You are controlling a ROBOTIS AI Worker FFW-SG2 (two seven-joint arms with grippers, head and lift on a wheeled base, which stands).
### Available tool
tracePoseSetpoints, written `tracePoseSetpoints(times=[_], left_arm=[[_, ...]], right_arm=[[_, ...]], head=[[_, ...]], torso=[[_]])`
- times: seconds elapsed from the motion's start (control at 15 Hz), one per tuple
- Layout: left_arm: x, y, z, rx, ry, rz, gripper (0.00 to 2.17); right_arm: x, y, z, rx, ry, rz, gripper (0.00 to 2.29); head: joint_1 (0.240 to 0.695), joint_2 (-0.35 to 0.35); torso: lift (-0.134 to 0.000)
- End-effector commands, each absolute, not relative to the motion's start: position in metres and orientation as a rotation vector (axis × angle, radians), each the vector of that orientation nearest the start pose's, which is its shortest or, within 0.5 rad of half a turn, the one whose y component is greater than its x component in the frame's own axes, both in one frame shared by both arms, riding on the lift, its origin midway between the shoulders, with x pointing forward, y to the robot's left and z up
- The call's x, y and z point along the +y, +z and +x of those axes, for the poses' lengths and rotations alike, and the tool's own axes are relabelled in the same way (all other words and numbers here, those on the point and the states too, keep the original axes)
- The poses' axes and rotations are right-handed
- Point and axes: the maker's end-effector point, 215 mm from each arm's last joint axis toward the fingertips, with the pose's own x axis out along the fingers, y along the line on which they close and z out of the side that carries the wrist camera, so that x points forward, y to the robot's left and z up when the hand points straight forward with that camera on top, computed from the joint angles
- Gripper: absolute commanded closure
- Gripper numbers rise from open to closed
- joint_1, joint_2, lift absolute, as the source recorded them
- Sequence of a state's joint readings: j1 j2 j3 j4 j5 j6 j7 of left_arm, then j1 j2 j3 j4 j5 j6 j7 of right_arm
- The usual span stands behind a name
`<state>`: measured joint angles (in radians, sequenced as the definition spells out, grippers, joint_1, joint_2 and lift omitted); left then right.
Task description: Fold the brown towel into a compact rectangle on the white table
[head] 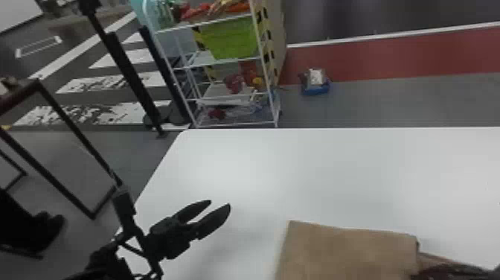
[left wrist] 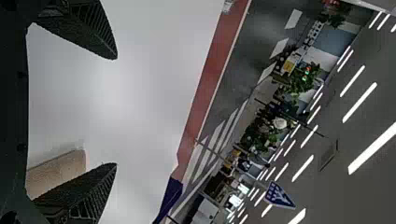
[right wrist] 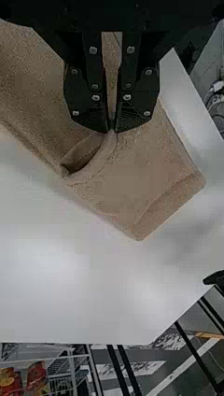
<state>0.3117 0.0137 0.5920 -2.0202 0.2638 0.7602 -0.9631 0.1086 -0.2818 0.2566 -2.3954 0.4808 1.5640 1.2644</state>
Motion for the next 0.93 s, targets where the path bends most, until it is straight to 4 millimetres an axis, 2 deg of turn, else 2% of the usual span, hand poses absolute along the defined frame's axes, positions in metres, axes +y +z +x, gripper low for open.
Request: tracePoseSetpoints(times=[0.0, 0.27, 0.47, 0.67, 0.87], left_arm=[[0.317, -0.386, 0.405, 0.370, -0.459, -0.442, 0.06], [0.318, -0.386, 0.407, 0.370, -0.456, -0.442, 0.06], [0.317, -0.386, 0.408, 0.369, -0.459, -0.444, 0.06], [0.317, -0.388, 0.407, 0.371, -0.459, -0.446, 0.06], [0.318, -0.390, 0.407, 0.375, -0.456, -0.450, 0.06]], right_arm=[[-0.133, -0.373, 0.323, 0.962, 0.844, 0.025, 1.03], [-0.172, -0.368, 0.303, 0.966, 0.786, 0.054, 1.03], [-0.188, -0.370, 0.297, 0.977, 0.756, 0.073, 1.03], [-0.199, -0.389, 0.300, 1.024, 0.717, 0.087, 1.03], [-0.194, -0.410, 0.295, 1.078, 0.719, 0.099, 1.03]], head=[[0.695, 0.331], [0.695, 0.269], [0.695, 0.239], [0.695, 0.210], [0.695, 0.195]], torso=[[-0.124], [-0.124], [-0.124], [-0.124], [-0.124]])
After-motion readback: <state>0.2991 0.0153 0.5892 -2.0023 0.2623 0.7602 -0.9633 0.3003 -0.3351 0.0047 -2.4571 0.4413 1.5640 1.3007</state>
